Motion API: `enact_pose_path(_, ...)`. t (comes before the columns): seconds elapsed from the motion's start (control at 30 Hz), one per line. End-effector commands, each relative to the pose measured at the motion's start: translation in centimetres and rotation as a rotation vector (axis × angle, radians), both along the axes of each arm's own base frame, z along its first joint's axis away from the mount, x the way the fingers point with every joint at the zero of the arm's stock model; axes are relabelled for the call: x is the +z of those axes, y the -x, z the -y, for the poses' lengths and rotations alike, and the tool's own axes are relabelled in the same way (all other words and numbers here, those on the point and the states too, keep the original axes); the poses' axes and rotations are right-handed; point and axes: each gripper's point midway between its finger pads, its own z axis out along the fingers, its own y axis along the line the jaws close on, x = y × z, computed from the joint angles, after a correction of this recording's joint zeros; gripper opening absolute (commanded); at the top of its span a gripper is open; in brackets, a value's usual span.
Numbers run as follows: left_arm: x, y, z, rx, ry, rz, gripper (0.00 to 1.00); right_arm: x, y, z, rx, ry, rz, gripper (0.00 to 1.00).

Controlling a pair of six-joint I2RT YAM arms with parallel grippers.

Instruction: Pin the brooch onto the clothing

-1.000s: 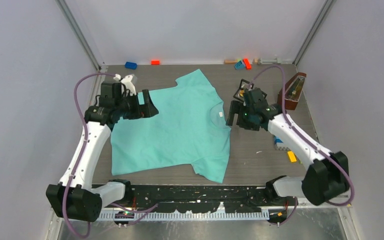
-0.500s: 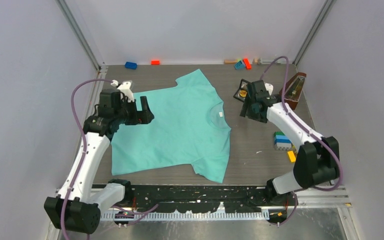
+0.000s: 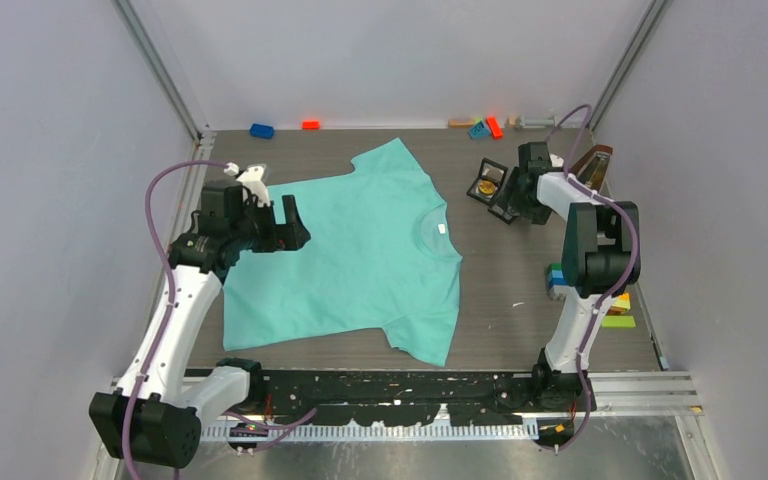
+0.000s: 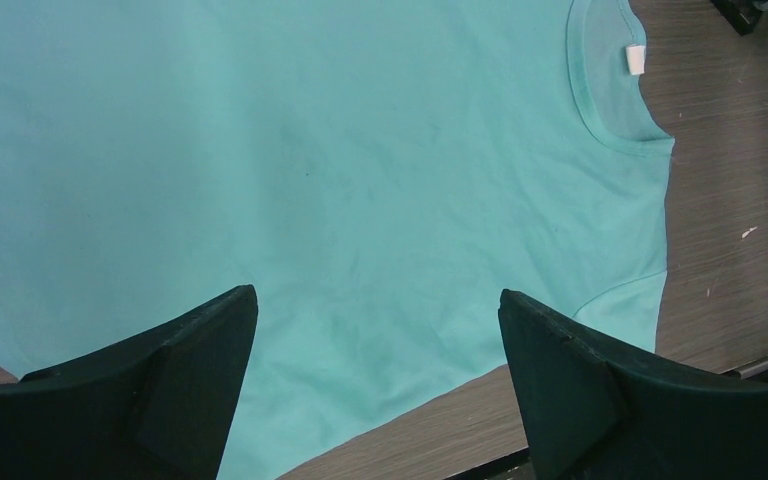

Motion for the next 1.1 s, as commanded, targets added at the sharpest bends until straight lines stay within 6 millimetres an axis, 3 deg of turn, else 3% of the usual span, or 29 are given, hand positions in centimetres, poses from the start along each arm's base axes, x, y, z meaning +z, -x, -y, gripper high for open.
enact_pose_path(0.0,0.8,-0.5,0.5,-0.021,0.015,0.041,0.94,1.5,-4.3,-0.2,0.034,-0.039,0.112,0.78)
enact_pose_path(0.3,0.2,-0.6,0.7,-0.03,0.018,0.012,0.94,-0.1,-5.1,-1.0,0.07,-0.07,0.111,0.78)
enact_pose_path(0.37,0.1,-0.7,0.7,-0.031,0.019,0.006,0.94,-0.4,-5.1,-0.9,0.062,-0.065,0.104,0.76)
enact_pose_path(0.4,0.1,-0.7,0.7,-0.03,0.018,0.006,0.94,-0.4,-5.1,0.1,0.039,-0.065,0.104,0.75)
enact_pose_path(0.7,0.0,-0.7,0.6,-0.027,0.015,0.003,0.94,-0.6,-4.8,0.5,0.017,-0.072,0.098,0.53)
enact_pose_path(0.8,0.0,-0.7,0.6,-0.027,0.014,0.004,0.94,-0.1,-4.7,0.3,0.019,-0.079,0.11,0.46)
enact_pose_path(1.07,0.1,-0.7,0.5,-0.024,0.01,0.012,0.94,2.7,-4.3,0.2,0.021,-0.084,0.165,0.39)
